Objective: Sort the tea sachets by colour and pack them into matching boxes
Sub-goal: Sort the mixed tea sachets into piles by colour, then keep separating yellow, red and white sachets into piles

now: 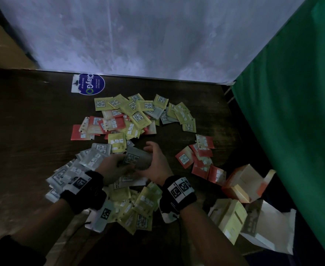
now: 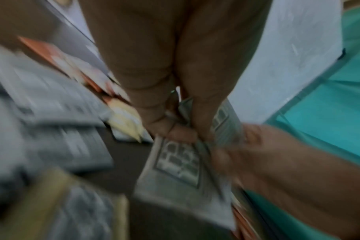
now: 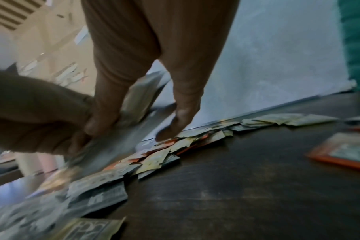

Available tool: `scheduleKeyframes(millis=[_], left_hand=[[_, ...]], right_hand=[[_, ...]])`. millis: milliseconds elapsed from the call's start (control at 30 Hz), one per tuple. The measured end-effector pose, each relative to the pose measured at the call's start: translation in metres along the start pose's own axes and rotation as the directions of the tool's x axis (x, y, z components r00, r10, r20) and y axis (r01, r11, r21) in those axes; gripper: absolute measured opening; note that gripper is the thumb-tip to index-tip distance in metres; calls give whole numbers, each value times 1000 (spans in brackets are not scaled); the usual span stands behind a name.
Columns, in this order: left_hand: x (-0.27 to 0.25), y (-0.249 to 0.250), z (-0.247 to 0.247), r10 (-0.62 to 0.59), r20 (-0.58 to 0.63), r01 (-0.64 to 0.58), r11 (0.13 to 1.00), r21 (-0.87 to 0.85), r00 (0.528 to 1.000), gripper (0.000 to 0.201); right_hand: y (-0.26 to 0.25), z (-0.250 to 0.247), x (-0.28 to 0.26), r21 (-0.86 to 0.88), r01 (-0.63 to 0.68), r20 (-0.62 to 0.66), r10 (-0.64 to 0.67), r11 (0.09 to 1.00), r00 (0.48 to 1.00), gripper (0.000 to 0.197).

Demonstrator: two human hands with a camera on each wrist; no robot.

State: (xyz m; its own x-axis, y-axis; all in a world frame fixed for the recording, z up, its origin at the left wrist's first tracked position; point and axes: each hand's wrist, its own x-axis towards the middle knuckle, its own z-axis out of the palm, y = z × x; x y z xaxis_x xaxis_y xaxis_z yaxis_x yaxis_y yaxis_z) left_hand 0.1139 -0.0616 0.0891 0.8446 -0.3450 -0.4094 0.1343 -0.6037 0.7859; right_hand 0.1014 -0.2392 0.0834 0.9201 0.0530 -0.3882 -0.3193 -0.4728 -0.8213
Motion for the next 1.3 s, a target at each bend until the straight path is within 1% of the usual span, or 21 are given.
scheduleKeyframes(millis=[67, 167, 200, 233, 267, 300, 367, 433, 500, 567, 667, 800, 900, 933, 1000, 1033, 1100, 1133, 1200, 1233, 1300], left_hand=[[-3, -12, -17, -59, -48, 63, 994, 88, 997, 18], [-10, -36, -50, -212, -128, 241, 925, 293, 969, 23], [-12, -45, -58, -265, -163, 307, 887, 345, 950, 27], [-13, -54, -63, -297, -204, 355, 857, 373, 933, 32], [-15, -61, -65, -318, -236, 388, 842, 375, 918, 41], [-17, -66, -64, -336, -255, 412, 832, 371, 907, 53], [-23, -68, -54, -354, -269, 439, 801, 406, 896, 78], [-27, -66, -42, -307, -273, 407, 769, 492, 911, 81], [-28, -68, -28, -251, -208, 325, 766, 555, 946, 75], [-26, -73, -18, -230, -156, 277, 740, 613, 961, 66], [-26, -79, -11, -216, -178, 280, 724, 630, 960, 63], [-28, -84, -17, -257, -150, 294, 730, 616, 955, 65], [-28, -73, -26, -323, -156, 349, 717, 604, 934, 59], [-26, -65, -28, -318, -168, 350, 698, 625, 933, 58], [-16, -49, -34, -244, -190, 306, 660, 686, 951, 58], [-7, -42, -38, -189, -196, 272, 659, 701, 962, 58], [20, -32, -48, -81, -193, 195, 686, 701, 978, 56], [36, -29, -53, -68, -198, 186, 715, 674, 978, 57], [70, -25, -64, -147, -260, 270, 797, 541, 954, 69], [84, -24, -69, -221, -319, 353, 820, 450, 922, 77], [108, -22, -78, -404, -415, 532, 805, 261, 815, 100]], right_hand=[[5, -4, -1, -34, -40, 4, 40, 999, 999, 98], [14, -8, -16, -217, -76, -7, 76, 973, 997, 74], [16, -4, -23, -281, -90, 36, 104, 955, 994, 69], [18, 4, -33, -365, -93, 107, 141, 927, 984, 72], [21, 16, -42, -462, -59, 191, 164, 885, 968, 79], [24, 30, -51, -546, 18, 271, 156, 838, 950, 88], [31, 56, -64, -618, 192, 385, 80, 763, 920, 98], [41, 74, -69, -660, 291, 449, 53, 693, 892, 100], [49, 83, -68, -704, 321, 470, 77, 633, 879, 88], [56, 83, -65, -729, 316, 459, 91, 607, 884, 71], [66, 73, -66, -734, 290, 404, 51, 615, 913, 55], [77, 54, -70, -747, 206, 298, 41, 633, 954, 51], [70, 44, -71, -733, 150, 261, 70, 664, 963, 60], [65, 41, -71, -727, 128, 234, 68, 674, 970, 64], [59, 35, -64, -697, 57, 120, 38, 715, 992, 66], [57, 31, -57, -639, -4, 45, 42, 769, 998, 62], [56, 22, -39, -502, -117, -76, 91, 857, 993, 51], [56, 18, -31, -508, -136, -101, 98, 851, 990, 46], [55, 11, -19, -592, -128, -105, 81, 796, 991, 37], [54, 9, -15, -621, -119, -97, 75, 775, 992, 34], [52, 8, -11, -662, -109, -74, 81, 741, 994, 30]])
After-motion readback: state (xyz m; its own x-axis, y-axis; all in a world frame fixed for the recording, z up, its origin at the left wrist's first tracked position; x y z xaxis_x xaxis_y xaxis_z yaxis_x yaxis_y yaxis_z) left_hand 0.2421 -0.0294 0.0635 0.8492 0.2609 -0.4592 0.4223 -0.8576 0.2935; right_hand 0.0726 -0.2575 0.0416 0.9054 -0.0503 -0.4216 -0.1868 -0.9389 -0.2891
